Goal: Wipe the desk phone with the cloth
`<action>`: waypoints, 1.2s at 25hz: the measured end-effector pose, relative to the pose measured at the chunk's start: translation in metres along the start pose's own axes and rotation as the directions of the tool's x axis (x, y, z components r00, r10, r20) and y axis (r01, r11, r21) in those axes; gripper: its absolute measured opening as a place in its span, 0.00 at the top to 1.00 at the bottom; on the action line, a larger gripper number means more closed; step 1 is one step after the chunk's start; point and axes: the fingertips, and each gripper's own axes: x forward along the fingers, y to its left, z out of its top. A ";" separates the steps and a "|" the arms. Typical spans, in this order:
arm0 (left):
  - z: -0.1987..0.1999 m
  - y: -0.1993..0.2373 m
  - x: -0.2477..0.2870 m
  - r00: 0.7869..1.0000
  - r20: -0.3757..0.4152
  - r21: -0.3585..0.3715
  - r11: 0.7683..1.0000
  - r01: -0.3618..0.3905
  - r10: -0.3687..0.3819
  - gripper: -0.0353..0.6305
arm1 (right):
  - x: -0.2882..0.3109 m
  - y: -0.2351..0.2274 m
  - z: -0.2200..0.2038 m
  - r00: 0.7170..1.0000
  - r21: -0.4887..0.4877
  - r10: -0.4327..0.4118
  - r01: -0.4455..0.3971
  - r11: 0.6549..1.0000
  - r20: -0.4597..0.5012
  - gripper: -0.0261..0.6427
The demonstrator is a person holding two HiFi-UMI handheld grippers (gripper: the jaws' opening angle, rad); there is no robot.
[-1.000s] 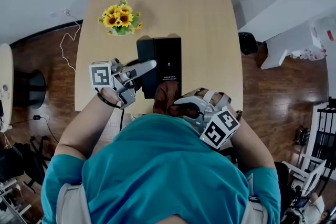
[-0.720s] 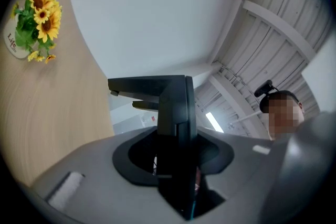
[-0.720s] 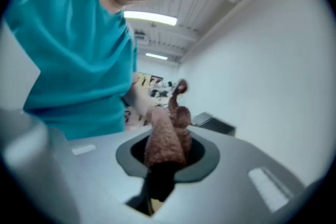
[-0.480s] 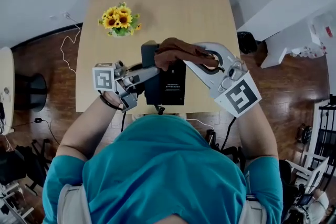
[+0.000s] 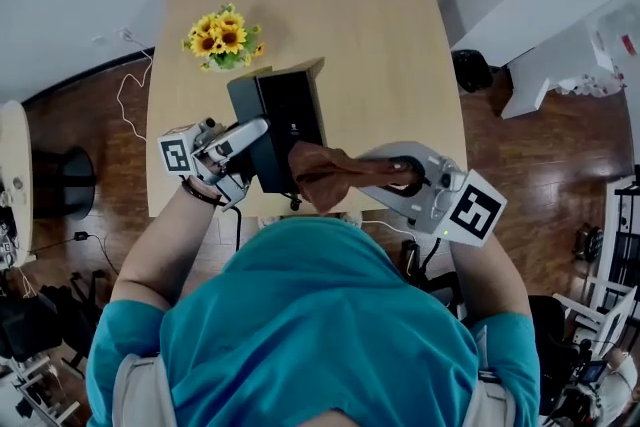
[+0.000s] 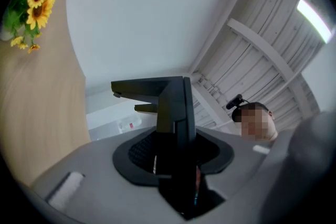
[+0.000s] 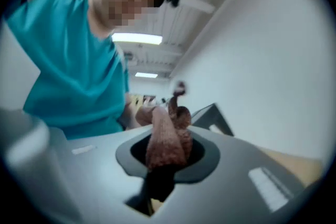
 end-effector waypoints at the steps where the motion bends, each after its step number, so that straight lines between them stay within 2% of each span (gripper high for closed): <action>1: -0.003 -0.002 0.000 1.000 -0.004 -0.013 1.000 0.027 -0.027 0.68 | -0.012 -0.024 0.016 0.990 0.083 -0.087 0.078 0.993 0.108 0.87; 3: -0.008 -0.010 0.005 0.997 -0.012 -0.052 0.995 0.079 -0.080 0.68 | -0.029 -0.072 0.042 0.936 0.155 -0.244 0.209 0.965 0.256 0.87; 4: -0.010 -0.011 0.006 0.995 -0.021 -0.058 0.994 0.092 -0.093 0.68 | -0.031 -0.088 0.051 0.912 0.159 -0.291 0.254 0.954 0.290 0.87; 5: -0.013 -0.009 0.005 0.995 -0.035 -0.052 0.994 0.093 -0.094 0.68 | -0.027 -0.098 0.057 0.899 0.150 -0.313 0.279 0.949 0.306 0.87; 6: -0.016 -0.007 0.004 0.994 -0.048 -0.044 0.995 0.093 -0.096 0.68 | -0.019 -0.100 0.060 0.899 0.128 -0.311 0.285 0.950 0.309 0.87; 10: -0.030 -0.018 0.016 0.987 -0.065 -0.059 0.988 0.141 -0.145 0.68 | 0.015 -0.078 0.046 0.940 0.026 -0.233 0.234 0.972 0.249 0.87; 13: -0.030 -0.023 0.017 0.983 -0.080 -0.071 0.984 0.162 -0.167 0.68 | 0.020 -0.089 0.022 0.941 0.045 -0.266 0.263 0.964 0.210 0.87; 16: -0.032 -0.029 0.016 0.979 -0.094 -0.063 0.982 0.178 -0.184 0.68 | 0.013 -0.108 -0.013 0.941 0.083 -0.322 0.314 0.946 0.104 0.87; 18: -0.033 -0.030 0.014 0.980 -0.087 -0.054 0.983 0.177 -0.181 0.68 | 0.004 -0.114 -0.022 0.937 0.122 -0.340 0.330 0.936 0.076 0.87; 21: -0.026 -0.025 0.009 0.986 -0.058 -0.050 0.987 0.154 -0.156 0.68 | -0.005 -0.111 0.010 0.922 0.158 -0.345 0.320 0.934 0.175 0.87; 23: -0.013 -0.015 0.005 0.990 -0.028 -0.052 0.990 0.134 -0.136 0.68 | 0.005 -0.107 0.038 0.919 0.137 -0.312 0.286 0.948 0.243 0.87; 27: -0.011 -0.017 0.007 0.989 0.018 -0.056 0.987 0.148 -0.147 0.68 | 0.033 -0.076 0.048 0.954 0.049 -0.197 0.190 0.980 0.225 0.87; 30: -0.016 -0.031 0.018 0.987 0.069 -0.053 0.988 0.147 -0.143 0.68 | 0.023 -0.046 0.051 0.963 0.061 -0.145 0.135 0.989 0.229 0.87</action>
